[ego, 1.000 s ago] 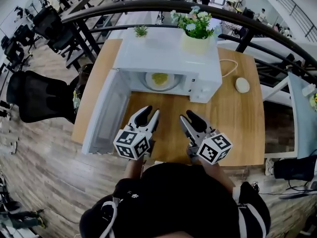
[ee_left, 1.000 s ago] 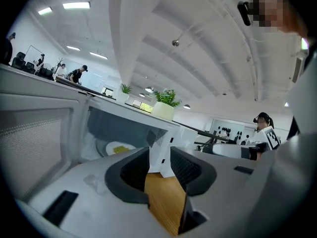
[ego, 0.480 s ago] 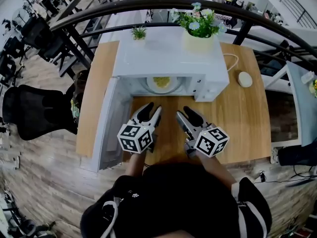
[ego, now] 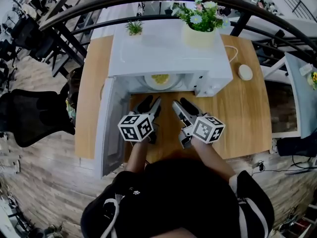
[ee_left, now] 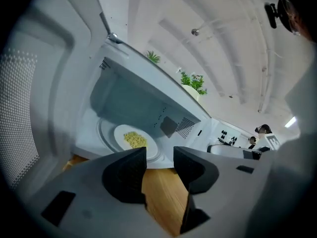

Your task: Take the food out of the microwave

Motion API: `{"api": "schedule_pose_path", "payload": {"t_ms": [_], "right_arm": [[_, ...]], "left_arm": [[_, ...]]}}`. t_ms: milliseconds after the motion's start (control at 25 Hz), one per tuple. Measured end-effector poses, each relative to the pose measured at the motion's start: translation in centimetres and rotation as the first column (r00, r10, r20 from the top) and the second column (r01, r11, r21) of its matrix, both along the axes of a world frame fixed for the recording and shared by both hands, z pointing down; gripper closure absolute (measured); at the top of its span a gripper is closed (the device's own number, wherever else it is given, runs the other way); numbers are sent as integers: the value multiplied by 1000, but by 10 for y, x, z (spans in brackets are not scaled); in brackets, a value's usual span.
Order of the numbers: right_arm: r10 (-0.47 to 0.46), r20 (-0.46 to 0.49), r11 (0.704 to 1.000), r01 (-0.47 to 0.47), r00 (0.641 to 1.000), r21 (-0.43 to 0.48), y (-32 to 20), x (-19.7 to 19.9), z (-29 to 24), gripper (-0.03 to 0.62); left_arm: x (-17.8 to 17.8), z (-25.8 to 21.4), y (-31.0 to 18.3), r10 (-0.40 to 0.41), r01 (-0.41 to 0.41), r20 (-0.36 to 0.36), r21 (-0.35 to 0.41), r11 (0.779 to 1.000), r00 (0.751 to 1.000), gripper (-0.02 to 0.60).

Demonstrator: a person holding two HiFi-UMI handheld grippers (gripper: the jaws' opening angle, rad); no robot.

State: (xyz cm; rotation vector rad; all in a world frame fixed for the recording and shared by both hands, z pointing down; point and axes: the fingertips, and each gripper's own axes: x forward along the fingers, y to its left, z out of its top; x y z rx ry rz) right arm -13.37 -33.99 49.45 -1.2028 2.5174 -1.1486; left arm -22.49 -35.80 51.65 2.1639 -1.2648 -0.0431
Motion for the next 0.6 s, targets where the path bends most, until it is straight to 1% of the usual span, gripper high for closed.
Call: {"api": "schedule_pose_path", "payload": {"t_ms": [120, 240, 360, 480, 600], "right_arm": [[69, 15, 995, -67, 998, -72, -11, 2, 15, 394], [140, 23, 980, -135, 990, -146, -21, 7, 34, 385], [187, 36, 964, -177, 982, -197, -33, 5, 44, 381], [239, 73, 941, -212, 968, -263, -42, 3, 56, 376], [292, 111, 911, -240, 950, -335, -50, 2, 72, 365]], "left_arm": [[-2, 12, -9, -11, 11, -18, -38, 999, 1000, 423], [-4, 25, -17, -26, 23, -40, -79, 997, 999, 416], [-8, 36, -26, -54, 46, -66, -113, 993, 996, 411], [-11, 46, -35, -79, 65, -95, -149, 987, 992, 405], [-13, 59, -39, -108, 80, -131, -199, 977, 985, 393]]}}
